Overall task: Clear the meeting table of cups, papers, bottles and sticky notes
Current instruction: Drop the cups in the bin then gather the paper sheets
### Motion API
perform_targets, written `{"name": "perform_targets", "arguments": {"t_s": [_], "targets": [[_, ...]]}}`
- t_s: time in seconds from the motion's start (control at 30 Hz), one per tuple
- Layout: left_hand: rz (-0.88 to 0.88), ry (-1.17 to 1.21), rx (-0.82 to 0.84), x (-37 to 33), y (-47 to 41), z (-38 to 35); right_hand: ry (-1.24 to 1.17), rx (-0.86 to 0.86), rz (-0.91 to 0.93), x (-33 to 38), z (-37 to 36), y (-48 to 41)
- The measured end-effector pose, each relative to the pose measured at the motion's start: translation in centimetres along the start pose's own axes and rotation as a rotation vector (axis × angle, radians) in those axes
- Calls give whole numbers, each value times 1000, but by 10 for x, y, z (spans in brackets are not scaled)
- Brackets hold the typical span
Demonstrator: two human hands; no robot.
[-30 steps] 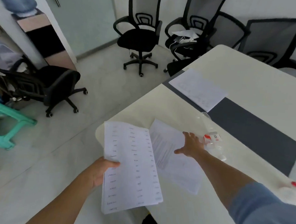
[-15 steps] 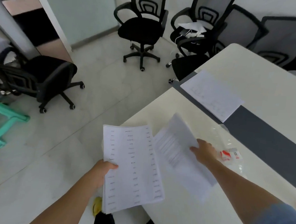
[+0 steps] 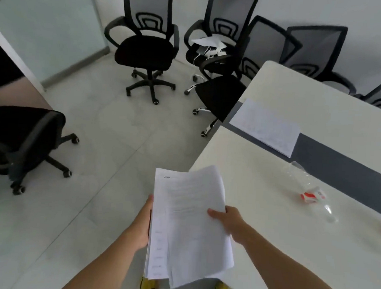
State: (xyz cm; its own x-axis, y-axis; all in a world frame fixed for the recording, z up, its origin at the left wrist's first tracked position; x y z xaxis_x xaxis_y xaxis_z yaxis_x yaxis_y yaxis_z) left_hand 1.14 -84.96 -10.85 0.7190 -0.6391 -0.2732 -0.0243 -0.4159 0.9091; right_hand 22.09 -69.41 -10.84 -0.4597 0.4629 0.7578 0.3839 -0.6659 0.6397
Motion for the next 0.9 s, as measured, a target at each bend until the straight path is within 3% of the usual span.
{"name": "perform_targets", "arguments": {"t_s": [0.1,0.2,0.37,0.47,0.57,0.7,0.9], "targets": [[68,-194,-68,-14,3,0,31,-45,-63,-17,-27,6],[-28,-290,-165,-23,-3,-4,107,42,-146,-11,-35,12],[-119,-557,-76,-72,-2,-41,164,27,-119,11,-11,-5],[-141,-720,127,-120,13,-80,-120,-63,-73,37,26,-19],[-188,-912,325,-175,32,-116,-457,24,32,75,58,-22],[-299,-934,380,-243,42,-153,-528,88,311,149,89,-22],[-456,-941,293,-308,14,-190,-393,-244,572,228,110,-6]]}}
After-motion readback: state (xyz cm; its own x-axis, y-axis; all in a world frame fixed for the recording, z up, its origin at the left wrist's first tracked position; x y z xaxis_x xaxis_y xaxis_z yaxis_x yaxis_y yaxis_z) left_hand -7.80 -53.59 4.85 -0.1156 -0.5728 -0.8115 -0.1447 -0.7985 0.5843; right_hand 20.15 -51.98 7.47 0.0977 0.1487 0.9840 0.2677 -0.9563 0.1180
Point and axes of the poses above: each hand's wrist, its own y-axis away from the middle knuckle, its own z-axis out of the back of the hand, x = y × z, the point moved 2 cm from there along -y, towards the middle knuckle, and after that the axes turned 11 degrees about z, right-handed, at the moved point
